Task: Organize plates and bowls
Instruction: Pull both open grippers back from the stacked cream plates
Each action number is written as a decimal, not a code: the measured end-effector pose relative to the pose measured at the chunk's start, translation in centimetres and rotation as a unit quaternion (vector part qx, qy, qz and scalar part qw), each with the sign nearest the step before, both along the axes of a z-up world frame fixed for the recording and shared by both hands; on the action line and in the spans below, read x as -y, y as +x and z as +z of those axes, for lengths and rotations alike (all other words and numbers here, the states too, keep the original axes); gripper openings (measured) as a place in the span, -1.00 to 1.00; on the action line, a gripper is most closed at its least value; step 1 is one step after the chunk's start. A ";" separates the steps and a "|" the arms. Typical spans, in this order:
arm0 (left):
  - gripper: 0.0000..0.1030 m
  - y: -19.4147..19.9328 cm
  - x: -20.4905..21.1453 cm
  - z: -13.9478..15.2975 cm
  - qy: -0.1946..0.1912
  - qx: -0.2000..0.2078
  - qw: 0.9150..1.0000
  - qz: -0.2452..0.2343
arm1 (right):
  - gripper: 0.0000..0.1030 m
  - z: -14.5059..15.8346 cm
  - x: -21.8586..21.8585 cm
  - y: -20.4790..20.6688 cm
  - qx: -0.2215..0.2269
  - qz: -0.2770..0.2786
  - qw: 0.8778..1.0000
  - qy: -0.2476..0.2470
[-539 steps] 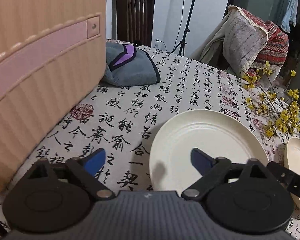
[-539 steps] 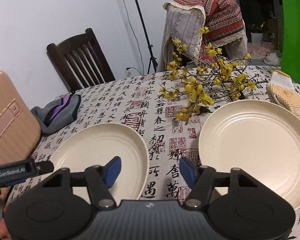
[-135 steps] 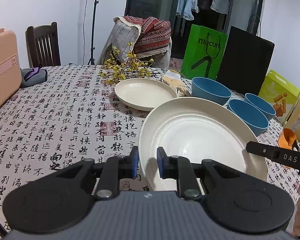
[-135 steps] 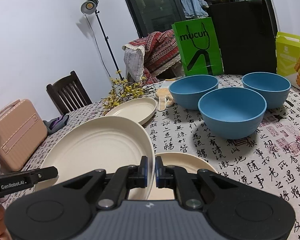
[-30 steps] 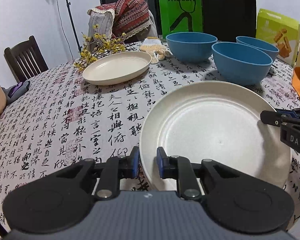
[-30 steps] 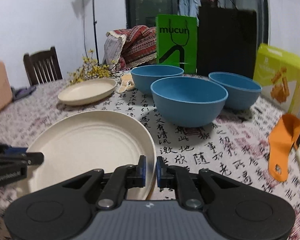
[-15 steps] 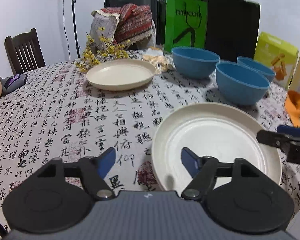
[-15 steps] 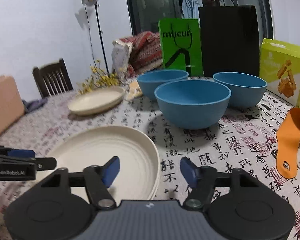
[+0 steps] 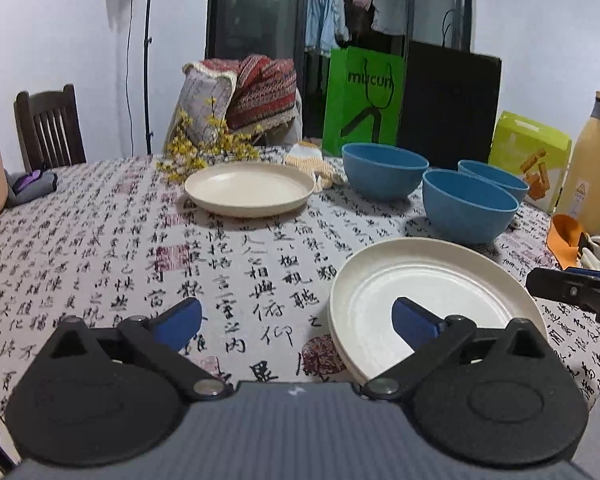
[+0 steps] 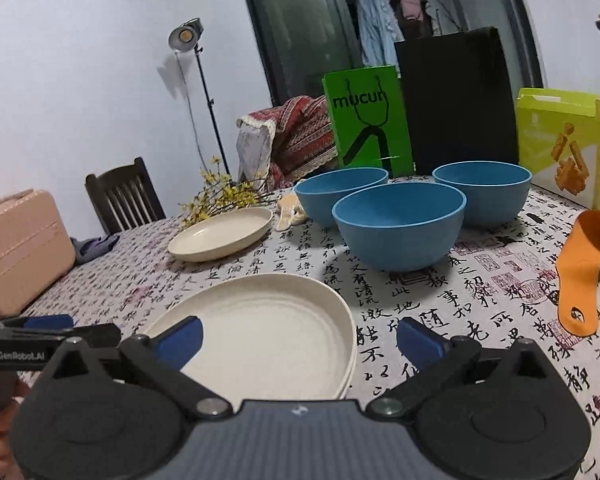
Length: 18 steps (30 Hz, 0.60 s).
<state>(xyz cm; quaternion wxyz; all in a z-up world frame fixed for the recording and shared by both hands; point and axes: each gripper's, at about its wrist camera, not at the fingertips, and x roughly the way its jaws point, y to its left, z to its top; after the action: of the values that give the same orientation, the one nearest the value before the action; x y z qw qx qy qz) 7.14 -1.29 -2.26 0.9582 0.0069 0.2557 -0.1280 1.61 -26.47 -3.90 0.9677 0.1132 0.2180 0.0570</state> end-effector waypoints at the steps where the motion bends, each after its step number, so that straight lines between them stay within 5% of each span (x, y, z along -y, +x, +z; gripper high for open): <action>1: 1.00 -0.1 -0.1 0.0 0.002 0.006 1.000 0.000 | 1.00 0.0 0.0 -0.2 0.003 -0.003 1.000 0.001; 18: 1.00 -0.6 -3.1 -1.0 -0.008 0.048 0.999 -0.008 | 1.00 -1.1 -1.7 -0.8 0.006 -0.020 1.000 -0.006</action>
<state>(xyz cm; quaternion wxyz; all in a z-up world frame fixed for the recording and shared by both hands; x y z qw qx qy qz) 6.52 1.85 -3.22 0.9684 0.0075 0.2083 -0.1369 0.83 -24.79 -4.98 0.9706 0.1117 0.2102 0.0367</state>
